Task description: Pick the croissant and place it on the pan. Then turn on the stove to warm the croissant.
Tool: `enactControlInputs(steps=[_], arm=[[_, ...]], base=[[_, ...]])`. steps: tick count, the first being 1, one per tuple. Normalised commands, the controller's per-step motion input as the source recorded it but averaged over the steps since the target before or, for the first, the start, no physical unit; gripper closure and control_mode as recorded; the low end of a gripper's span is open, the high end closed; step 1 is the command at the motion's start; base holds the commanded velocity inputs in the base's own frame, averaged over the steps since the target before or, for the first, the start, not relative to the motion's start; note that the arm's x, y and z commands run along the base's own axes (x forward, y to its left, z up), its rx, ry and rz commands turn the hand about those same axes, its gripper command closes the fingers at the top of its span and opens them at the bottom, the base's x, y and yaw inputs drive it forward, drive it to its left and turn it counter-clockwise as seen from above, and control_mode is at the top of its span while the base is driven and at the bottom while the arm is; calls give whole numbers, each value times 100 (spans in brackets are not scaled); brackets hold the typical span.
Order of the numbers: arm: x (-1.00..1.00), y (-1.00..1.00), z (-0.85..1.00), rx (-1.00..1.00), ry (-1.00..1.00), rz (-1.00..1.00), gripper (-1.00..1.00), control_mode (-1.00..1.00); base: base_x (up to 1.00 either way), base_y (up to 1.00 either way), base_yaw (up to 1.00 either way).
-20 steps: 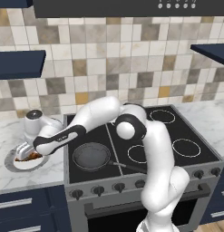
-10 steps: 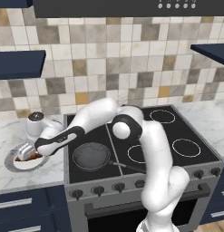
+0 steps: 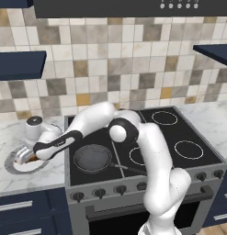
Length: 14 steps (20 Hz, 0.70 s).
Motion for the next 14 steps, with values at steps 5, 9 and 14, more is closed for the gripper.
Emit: enactControlInputs(steps=[5,9,14], arm=[[0,14,-8,0,0,0,-100,-100],[0,2,-26,0,0,0,-100,-100],[0,0,-23,0,0,0,100,-100]], base=[[0,0,0],[0,0,0],[0,0,0]])
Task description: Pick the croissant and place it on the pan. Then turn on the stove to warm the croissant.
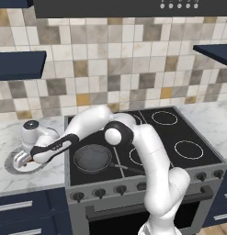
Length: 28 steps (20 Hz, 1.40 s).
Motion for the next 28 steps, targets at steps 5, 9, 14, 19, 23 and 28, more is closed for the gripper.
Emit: enactControlInputs(steps=[5,9,14,19,23,28], arm=[[0,0,0,0,0,0,100,-100],[-3,-2,19,0,-2,0,100,-100],[0,-3,35,0,-6,0,100,-100],[-4,-2,25,0,-3,0,100,-100],[-12,-9,24,0,-4,0,100,-100],[-15,-27,21,0,-6,0,100,-100]], base=[[0,0,0],[0,0,0],[0,0,0],[0,0,0],[0,0,0],[0,0,0]])
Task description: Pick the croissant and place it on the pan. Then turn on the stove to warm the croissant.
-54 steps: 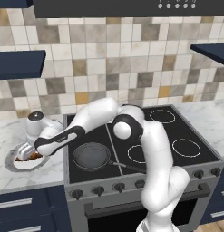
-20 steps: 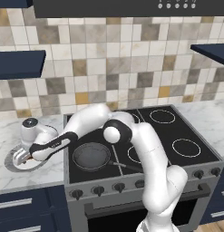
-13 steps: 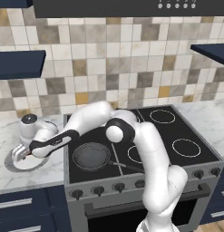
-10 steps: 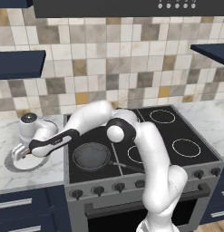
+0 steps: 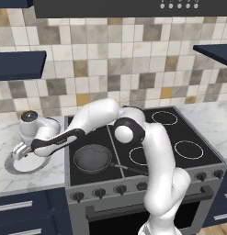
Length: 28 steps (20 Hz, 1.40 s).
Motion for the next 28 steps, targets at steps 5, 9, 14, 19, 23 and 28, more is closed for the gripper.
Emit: enactControlInputs(steps=[5,9,14,19,23,28], arm=[[-18,-47,25,1,-4,0,100,-100],[-4,-47,29,5,0,0,100,-100],[-4,-37,43,9,0,0,100,-100],[-26,-31,38,5,0,0,100,-100],[-21,-31,43,0,5,0,100,-100],[-13,-42,45,1,7,0,100,-100]], base=[[0,0,0],[0,0,0],[0,0,0],[0,0,0],[0,0,0],[0,0,0]])
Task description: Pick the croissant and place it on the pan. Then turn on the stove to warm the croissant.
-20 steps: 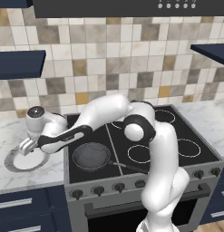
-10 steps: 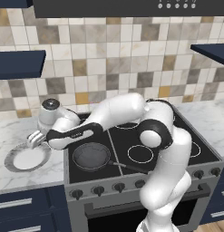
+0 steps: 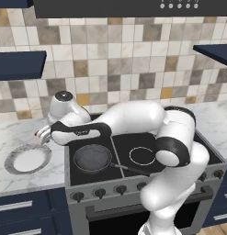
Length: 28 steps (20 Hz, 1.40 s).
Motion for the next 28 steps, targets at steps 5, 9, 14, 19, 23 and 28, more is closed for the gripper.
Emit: enactControlInputs(steps=[5,9,14,19,23,28], arm=[[-28,-42,16,0,2,0,100,-100],[-45,-35,0,0,0,0,100,-100],[-43,-37,15,0,-1,0,100,-100],[-36,-43,18,0,0,0,100,-100],[-32,-41,15,0,0,0,100,-100],[-21,-33,3,0,0,0,100,-100]], base=[[0,0,0],[0,0,0],[0,0,0],[0,0,0],[0,0,0],[0,0,0]])
